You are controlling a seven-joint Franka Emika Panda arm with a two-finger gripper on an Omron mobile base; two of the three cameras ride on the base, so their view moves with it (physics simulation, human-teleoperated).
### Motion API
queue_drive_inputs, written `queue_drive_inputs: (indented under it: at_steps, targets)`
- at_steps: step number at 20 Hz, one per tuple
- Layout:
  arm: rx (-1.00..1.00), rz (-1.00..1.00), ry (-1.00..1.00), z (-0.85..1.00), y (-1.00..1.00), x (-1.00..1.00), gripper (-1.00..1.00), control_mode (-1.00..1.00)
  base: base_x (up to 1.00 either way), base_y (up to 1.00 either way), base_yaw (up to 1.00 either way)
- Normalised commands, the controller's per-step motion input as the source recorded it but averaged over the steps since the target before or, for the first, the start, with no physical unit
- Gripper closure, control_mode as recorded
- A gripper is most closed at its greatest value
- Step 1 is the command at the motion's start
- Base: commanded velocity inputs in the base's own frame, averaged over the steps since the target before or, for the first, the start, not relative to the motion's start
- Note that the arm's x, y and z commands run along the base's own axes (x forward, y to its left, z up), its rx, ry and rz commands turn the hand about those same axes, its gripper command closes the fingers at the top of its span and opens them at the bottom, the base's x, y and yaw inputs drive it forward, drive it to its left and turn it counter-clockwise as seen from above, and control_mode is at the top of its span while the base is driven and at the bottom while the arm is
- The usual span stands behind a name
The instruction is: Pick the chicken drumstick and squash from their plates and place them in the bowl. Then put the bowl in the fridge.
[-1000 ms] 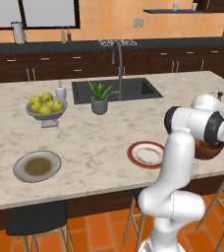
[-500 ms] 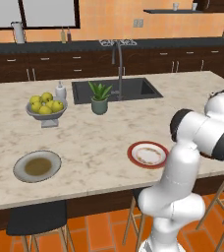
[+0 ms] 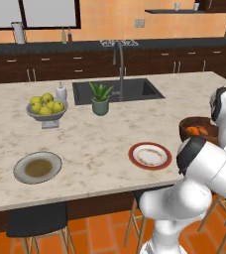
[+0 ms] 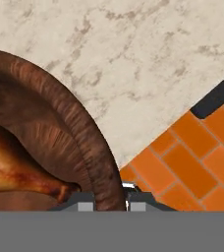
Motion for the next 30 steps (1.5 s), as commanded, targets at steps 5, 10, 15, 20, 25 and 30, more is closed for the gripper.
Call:
queue_drive_inputs:
  at_steps: [5, 10, 15, 20, 25, 30]
  targets:
    - [0.00, -0.36, -0.11, 0.11, 0.99, -0.94, 1.00, -1.00, 0.00, 0.00, 0.00]
    - [-0.01, -0.22, 0.06, 0.11, 1.00, -0.58, 1.00, -1.00, 0.00, 0.00, 0.00]
    - [0.00, -0.05, 0.06, 0.26, 1.00, -0.55, 1.00, -1.00, 0.00, 0.00, 0.00]
    - [0.00, 0.00, -0.01, 0.00, 0.46, -0.11, 1.00, -1.00, 0.00, 0.00, 0.00]
    - [0.00, 0.00, 0.00, 0.00, 0.00, 0.00, 1.00, 1.00, -0.09, 0.01, 0.00]
    - [0.00, 0.00, 0.00, 0.00, 0.00, 0.00, 1.00, 1.00, -0.74, -0.04, -0.12]
